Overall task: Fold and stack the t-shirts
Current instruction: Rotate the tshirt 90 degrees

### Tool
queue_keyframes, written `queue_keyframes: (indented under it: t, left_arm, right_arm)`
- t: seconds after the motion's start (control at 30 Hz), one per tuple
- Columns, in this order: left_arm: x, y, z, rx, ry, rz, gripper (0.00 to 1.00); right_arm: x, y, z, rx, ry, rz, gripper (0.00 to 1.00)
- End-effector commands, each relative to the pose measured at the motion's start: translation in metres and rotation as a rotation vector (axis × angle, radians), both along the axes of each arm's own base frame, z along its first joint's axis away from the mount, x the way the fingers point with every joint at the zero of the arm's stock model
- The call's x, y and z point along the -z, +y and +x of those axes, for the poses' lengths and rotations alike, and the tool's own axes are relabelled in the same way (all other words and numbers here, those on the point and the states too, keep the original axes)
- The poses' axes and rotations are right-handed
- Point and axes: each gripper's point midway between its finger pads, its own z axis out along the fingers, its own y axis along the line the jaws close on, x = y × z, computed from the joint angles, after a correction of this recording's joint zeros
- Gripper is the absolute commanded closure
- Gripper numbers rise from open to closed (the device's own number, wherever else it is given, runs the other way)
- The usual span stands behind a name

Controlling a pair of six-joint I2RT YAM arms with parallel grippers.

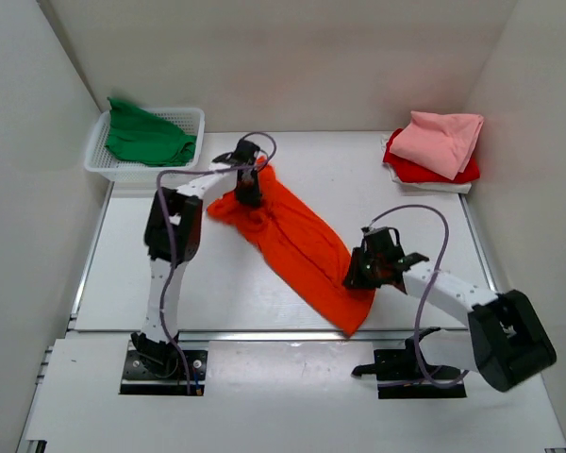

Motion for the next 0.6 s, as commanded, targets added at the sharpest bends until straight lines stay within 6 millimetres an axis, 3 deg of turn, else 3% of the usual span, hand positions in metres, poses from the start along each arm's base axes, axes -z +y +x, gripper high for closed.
queue_keyframes:
  t: [0.0,0.07,0.1,0.13,0.17,0.2,0.23,0.3,0.37,0.4,0.43,0.5,0.53,0.57]
  left_arm:
    - [0.016,-0.005,0.022,0.068,0.093,0.075,0.74]
    - [0.008,-0.022,0.062,0.101,0.074,0.06,0.74]
    - [-0.03,-0.034,0.087,0.102,-0.012,0.024,0.74]
    - [-0.004,-0.039,0.092,0.105,0.02,0.016,0.75]
    - [-0.006,-0.045,0.106,0.097,-0.019,-0.018,0.76]
    - [0.001,-0.05,0.104,0.095,0.004,-0.059,0.78]
    - [-0.004,-0.055,0.11,0.104,-0.017,-0.113,0.78]
    - [0.025,-0.056,0.097,0.108,0.016,-0.125,0.78]
    - [0.018,-0.059,0.103,0.106,-0.014,-0.121,0.77]
    - [0.0,-0.064,0.113,0.112,-0.051,-0.138,0.77]
    - [0.002,-0.074,0.119,0.127,-0.066,-0.163,0.77]
    - [0.017,-0.072,0.124,0.094,-0.046,-0.194,0.78]
    - [0.03,-0.071,0.117,0.093,-0.014,-0.2,0.78]
    - [0.022,-0.068,0.127,0.083,-0.057,-0.213,0.78]
  right_arm:
    - [0.01,0.034,-0.053,0.025,0.099,0.165,0.81]
    - [-0.004,0.061,-0.065,-0.052,0.042,0.27,0.82]
    - [-0.01,0.068,-0.065,-0.073,0.011,0.309,0.8]
    - [-0.01,0.073,-0.069,-0.076,0.017,0.324,0.78]
    - [-0.009,0.075,-0.071,-0.093,0.015,0.325,0.77]
    - [-0.008,0.079,-0.073,-0.117,0.026,0.338,0.76]
    - [-0.006,0.082,-0.077,-0.142,0.044,0.344,0.76]
    - [-0.001,0.093,-0.082,-0.214,0.083,0.35,0.75]
    - [-0.001,0.111,-0.087,-0.3,0.079,0.346,0.74]
    - [-0.002,0.121,-0.085,-0.335,0.076,0.333,0.74]
    - [0.002,0.13,-0.09,-0.373,0.09,0.326,0.73]
    - [-0.002,0.147,-0.09,-0.412,0.083,0.349,0.73]
    - [-0.001,0.155,-0.093,-0.429,0.096,0.358,0.72]
    - [-0.004,0.163,-0.093,-0.445,0.089,0.371,0.72]
